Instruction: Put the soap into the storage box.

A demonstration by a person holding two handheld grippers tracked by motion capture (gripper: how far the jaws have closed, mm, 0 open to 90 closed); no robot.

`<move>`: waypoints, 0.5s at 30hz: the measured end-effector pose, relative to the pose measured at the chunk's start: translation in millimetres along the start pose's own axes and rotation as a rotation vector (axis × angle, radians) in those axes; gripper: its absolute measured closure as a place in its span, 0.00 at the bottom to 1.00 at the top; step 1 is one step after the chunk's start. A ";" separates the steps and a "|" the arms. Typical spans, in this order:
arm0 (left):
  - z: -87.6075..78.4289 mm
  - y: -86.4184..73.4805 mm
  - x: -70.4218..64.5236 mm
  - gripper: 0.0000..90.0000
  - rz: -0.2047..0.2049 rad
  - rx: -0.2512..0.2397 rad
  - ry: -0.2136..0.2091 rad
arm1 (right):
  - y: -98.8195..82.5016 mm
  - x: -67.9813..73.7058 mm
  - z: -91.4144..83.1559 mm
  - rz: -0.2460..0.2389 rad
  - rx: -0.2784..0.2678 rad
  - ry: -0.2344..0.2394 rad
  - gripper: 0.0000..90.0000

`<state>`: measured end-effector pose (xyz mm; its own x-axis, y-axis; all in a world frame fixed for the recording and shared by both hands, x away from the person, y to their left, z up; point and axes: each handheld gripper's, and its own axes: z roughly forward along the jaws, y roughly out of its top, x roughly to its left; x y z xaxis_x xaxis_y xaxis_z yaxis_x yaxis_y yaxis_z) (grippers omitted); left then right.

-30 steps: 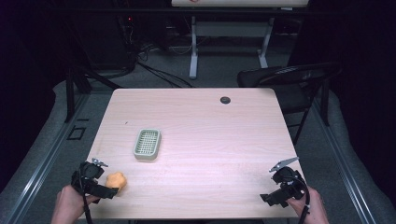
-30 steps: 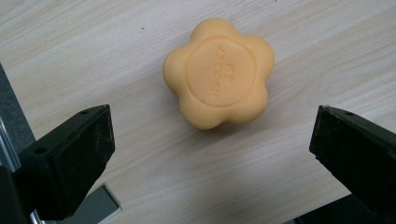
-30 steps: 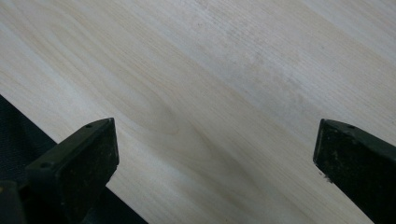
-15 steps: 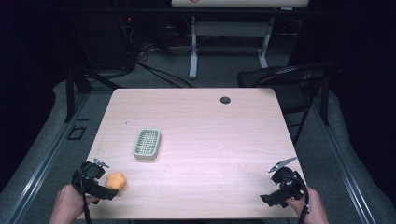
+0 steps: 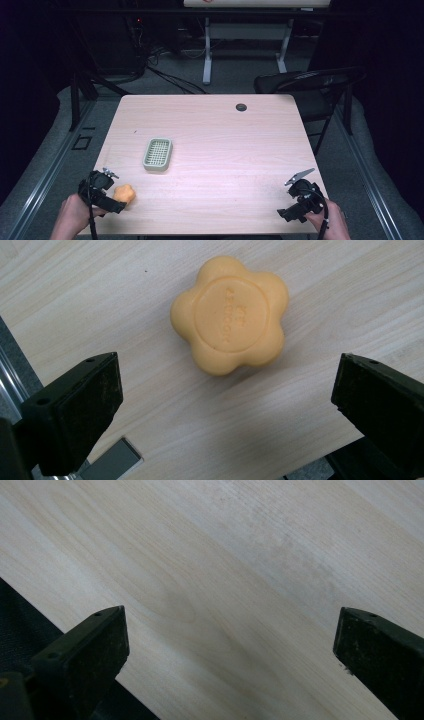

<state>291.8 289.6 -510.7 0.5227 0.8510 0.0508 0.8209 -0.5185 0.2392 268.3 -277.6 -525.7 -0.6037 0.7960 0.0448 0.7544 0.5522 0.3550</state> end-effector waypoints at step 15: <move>5.4 27.6 5.4 0.00 0.043 0.060 -0.014 | 0.4 0.9 0.5 -0.017 0.013 -0.006 0.01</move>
<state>318.4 279.5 -509.0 0.5603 0.8270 0.0460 0.8099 -0.5587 0.1789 268.2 -276.5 -526.0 -0.6154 0.7875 0.0336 0.7472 0.5692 0.3431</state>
